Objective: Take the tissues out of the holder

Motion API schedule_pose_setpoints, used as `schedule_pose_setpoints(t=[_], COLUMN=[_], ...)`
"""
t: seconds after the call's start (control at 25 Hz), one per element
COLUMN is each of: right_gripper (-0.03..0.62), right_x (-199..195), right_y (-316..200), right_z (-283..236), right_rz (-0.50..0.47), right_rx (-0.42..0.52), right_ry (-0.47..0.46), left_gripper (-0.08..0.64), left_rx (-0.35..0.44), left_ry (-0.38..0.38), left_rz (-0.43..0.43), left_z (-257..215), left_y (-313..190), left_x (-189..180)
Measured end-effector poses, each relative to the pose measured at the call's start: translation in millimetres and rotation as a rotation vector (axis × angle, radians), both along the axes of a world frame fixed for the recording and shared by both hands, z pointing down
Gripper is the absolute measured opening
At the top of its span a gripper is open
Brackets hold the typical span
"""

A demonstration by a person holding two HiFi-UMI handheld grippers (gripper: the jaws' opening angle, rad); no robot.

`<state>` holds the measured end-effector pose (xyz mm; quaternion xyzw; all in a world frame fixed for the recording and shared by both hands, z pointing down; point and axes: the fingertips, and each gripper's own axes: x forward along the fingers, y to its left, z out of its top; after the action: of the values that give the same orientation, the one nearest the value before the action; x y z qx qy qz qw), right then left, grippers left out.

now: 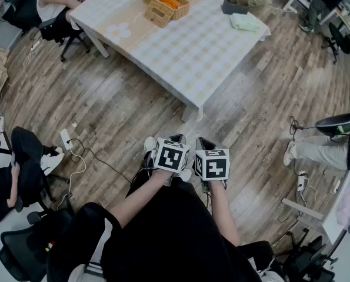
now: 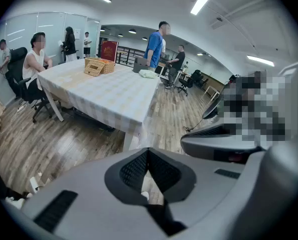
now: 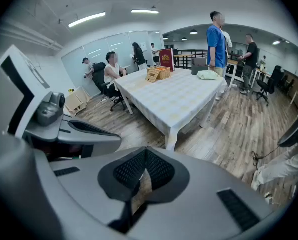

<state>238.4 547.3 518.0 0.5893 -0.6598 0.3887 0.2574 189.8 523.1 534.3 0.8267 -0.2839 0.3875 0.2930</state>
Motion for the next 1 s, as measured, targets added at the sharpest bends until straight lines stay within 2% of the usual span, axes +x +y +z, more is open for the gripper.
schedule_pose_setpoints(t=[0.4, 0.64, 1.0], right_gripper=[0.015, 0.015, 0.017], right_x=[-3.5, -1.4, -26.9], right_y=[41.8, 38.2, 19.2], right_z=[-0.4, -1.9, -4.7], right_rz=[0.001, -0.008, -0.098], right_rx=[0.006, 0.031, 0.084], right_ry=[0.016, 0.003, -0.024], left_gripper=[0.000, 0.000, 0.000], left_rx=[0.003, 0.004, 0.013], left_ry=[0.016, 0.025, 0.025], left_rz=[0.027, 0.002, -0.071], left_z=[-3.5, -3.8, -2.9], left_y=[47.1, 46.4, 29.0], left_x=[4.5, 3.6, -19.3])
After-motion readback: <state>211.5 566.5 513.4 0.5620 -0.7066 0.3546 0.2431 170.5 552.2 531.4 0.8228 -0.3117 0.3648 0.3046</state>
